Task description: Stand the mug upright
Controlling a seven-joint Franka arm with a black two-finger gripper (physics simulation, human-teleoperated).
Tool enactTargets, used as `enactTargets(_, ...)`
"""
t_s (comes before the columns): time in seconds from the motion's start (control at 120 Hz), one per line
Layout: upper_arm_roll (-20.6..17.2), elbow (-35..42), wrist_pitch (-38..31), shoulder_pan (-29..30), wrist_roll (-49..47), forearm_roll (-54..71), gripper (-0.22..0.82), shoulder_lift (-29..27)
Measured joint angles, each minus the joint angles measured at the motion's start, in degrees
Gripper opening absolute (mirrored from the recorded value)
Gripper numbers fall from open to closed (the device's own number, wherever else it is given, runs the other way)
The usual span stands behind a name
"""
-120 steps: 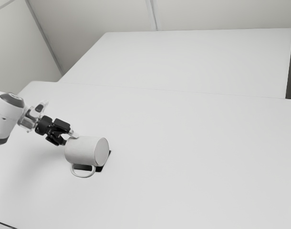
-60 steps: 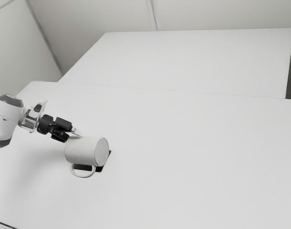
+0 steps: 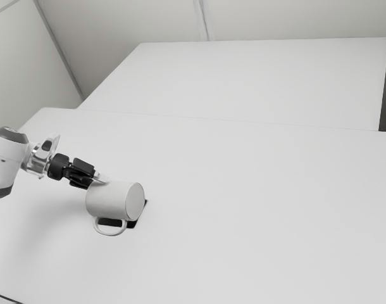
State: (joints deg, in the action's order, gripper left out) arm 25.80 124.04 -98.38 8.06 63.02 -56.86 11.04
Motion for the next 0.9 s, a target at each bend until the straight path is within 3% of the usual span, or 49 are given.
enactTargets(0.2,-0.05,0.00,0.16,0.01,0.59,-0.44,0.23,-0.23)
enactTargets(0.9,-1.63,0.94,2.02,-0.75,1.63,-6.95,-0.14,-0.18)
